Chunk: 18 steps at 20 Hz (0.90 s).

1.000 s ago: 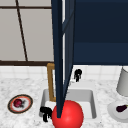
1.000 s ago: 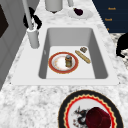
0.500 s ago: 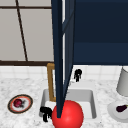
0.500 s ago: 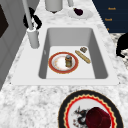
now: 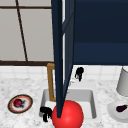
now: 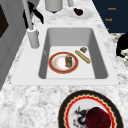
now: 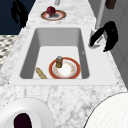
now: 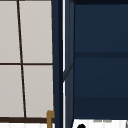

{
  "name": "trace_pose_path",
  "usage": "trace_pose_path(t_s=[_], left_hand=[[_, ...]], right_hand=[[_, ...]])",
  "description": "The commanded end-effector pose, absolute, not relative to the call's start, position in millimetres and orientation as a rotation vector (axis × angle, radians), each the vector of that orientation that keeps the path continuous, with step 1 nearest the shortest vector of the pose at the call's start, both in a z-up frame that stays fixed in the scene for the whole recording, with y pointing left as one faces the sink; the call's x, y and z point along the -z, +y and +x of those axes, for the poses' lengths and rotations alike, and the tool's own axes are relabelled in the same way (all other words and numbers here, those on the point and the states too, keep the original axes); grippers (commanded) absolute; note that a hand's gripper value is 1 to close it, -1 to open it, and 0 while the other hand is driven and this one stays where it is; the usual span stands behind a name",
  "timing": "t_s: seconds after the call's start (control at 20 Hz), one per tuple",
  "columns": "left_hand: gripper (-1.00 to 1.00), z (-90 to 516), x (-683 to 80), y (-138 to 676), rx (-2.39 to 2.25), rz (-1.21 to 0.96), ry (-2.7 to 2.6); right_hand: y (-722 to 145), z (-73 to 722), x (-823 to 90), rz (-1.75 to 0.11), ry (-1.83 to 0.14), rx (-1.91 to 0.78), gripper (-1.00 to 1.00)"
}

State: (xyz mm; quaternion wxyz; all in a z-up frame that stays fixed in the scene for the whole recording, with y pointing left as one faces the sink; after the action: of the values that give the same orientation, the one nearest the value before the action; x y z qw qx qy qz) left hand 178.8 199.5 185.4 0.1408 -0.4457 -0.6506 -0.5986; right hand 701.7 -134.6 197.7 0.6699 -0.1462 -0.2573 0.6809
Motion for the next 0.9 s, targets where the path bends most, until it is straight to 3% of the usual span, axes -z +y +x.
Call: trace_pose_path(t_s=[0.0, 0.85], left_hand=[[0.00, 179, -185, 200, 1.729, -1.287, -1.879], [0.00, 179, -185, 200, 1.729, -1.287, -1.879]], right_hand=[[-152, 701, -220, -0.333, -0.576, -1.520, -1.00], [-224, 665, -261, -0.353, -0.607, -1.537, -1.00]])
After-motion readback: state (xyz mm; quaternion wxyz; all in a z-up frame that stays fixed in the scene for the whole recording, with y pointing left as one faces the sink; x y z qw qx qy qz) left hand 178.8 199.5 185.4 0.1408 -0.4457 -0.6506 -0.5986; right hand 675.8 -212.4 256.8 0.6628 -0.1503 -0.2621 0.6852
